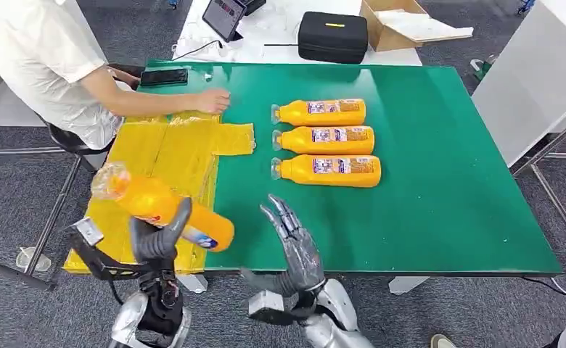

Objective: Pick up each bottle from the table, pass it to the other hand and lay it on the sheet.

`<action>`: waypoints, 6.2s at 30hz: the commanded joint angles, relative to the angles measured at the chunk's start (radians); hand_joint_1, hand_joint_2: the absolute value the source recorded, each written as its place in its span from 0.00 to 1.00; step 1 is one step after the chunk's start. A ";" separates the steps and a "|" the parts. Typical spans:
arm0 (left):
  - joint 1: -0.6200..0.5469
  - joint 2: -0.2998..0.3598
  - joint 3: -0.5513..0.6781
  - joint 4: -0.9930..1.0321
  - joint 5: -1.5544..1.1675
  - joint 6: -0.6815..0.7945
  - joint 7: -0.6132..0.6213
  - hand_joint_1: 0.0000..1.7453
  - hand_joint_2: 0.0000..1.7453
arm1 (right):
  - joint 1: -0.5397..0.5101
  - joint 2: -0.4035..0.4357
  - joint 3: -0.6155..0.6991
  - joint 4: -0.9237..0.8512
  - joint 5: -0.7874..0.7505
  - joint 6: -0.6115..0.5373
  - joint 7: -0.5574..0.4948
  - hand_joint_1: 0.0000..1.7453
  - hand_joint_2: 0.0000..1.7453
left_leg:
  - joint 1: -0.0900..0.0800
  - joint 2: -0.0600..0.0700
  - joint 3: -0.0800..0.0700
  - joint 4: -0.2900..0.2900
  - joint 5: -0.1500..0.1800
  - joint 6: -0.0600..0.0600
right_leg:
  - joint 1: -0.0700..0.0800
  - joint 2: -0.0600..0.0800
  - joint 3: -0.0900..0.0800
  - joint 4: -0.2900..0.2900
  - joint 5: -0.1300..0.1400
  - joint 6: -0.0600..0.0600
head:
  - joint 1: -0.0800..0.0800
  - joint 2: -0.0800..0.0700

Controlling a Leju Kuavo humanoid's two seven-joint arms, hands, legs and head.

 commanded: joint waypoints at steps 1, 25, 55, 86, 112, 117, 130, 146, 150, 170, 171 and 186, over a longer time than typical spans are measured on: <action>-0.163 0.016 0.262 0.410 -1.305 0.189 0.150 0.96 1.00 | 0.097 0.037 -0.273 -0.224 -0.106 -0.007 -0.024 0.00 1.00 | -0.001 -0.001 0.006 -0.003 0.000 0.001 | 0.000 -0.003 0.006 -0.002 -0.001 -0.002 | 0.000 0.000; -0.501 0.169 0.079 0.961 -1.533 -0.187 0.489 0.00 1.00 | 0.062 -0.021 -0.145 -0.137 -0.360 -0.001 -0.024 0.00 1.00 | 0.002 0.001 0.003 -0.001 0.003 -0.001 | 0.002 -0.002 0.003 0.000 0.001 -0.005 | 0.000 0.000; -0.465 0.154 0.005 0.825 -1.395 -0.273 0.327 0.00 1.00 | 0.054 -0.042 -0.093 -0.117 -0.423 -0.007 -0.024 0.00 1.00 | 0.001 0.000 0.003 -0.001 0.002 -0.001 | 0.002 -0.003 0.004 0.000 0.001 -0.005 | 0.000 0.000; -0.094 0.136 -0.380 0.165 -1.033 -0.072 0.128 0.00 1.00 | -0.290 -0.171 -0.354 0.399 0.601 0.031 0.385 0.00 1.00 | 0.000 0.005 0.004 0.000 0.000 0.001 | 0.001 0.001 0.005 0.000 0.001 -0.004 | 0.000 0.000; -0.140 0.112 -0.404 0.241 -0.969 -0.055 0.098 0.00 1.00 | -0.500 -0.205 -0.188 0.696 0.545 0.392 0.563 0.00 1.00 | 0.001 -0.001 0.004 -0.001 0.003 -0.001 | 0.001 -0.004 0.004 -0.001 0.002 -0.004 | 0.000 0.000; -0.151 0.098 -0.406 0.265 -0.968 -0.044 0.102 0.00 1.00 | -0.538 -0.206 -0.156 0.726 0.559 0.517 0.635 0.99 1.00 | 0.001 0.000 0.006 0.000 0.003 0.000 | 0.001 -0.004 0.006 0.000 0.002 -0.004 | 0.000 0.000; -0.159 0.086 -0.404 0.291 -0.910 -0.052 0.058 0.00 1.00 | -0.555 -0.229 -0.210 0.714 0.379 0.723 0.471 1.00 1.00 | 0.001 -0.003 0.008 -0.001 0.005 0.001 | 0.001 -0.006 0.010 -0.001 0.003 -0.003 | 0.000 0.000; -0.145 0.083 -0.392 0.269 -0.826 -0.084 0.026 0.00 1.00 | -0.505 -0.231 -0.225 0.661 0.245 0.747 0.373 1.00 1.00 | 0.002 0.001 0.014 -0.002 0.003 -0.001 | 0.003 -0.003 0.013 -0.003 0.004 -0.004 | 0.000 0.000; -0.069 0.021 -0.271 0.212 -0.497 -0.204 0.000 0.00 1.00 | -0.396 -0.228 -0.273 0.516 0.055 0.718 0.261 1.00 1.00 | 0.002 0.001 0.014 -0.002 0.002 -0.002 | 0.003 -0.002 0.014 -0.003 0.003 -0.004 | 0.000 0.000; 0.010 0.047 -0.234 0.145 0.002 -0.349 0.130 0.00 1.00 | -0.176 -0.089 -0.078 0.041 -0.288 0.500 0.190 1.00 1.00 | 0.002 0.005 0.004 -0.001 0.000 -0.002 | 0.002 0.002 0.003 0.000 0.001 -0.004 | 0.000 0.000; 0.010 0.047 -0.234 0.145 0.002 -0.349 0.130 0.00 1.00 | -0.174 -0.090 -0.077 0.043 -0.288 0.500 0.190 1.00 1.00 | 0.002 0.004 0.003 -0.001 0.000 -0.002 | 0.003 0.001 0.003 0.000 0.002 -0.004 | 0.000 0.000; -0.067 0.030 -0.254 0.160 0.024 -0.313 0.094 0.00 1.00 | -0.266 -0.071 0.121 0.133 -0.315 0.606 0.199 1.00 1.00 | 0.001 0.005 0.004 0.000 0.000 -0.001 | 0.002 0.002 0.003 0.001 0.001 -0.004 | 0.000 0.000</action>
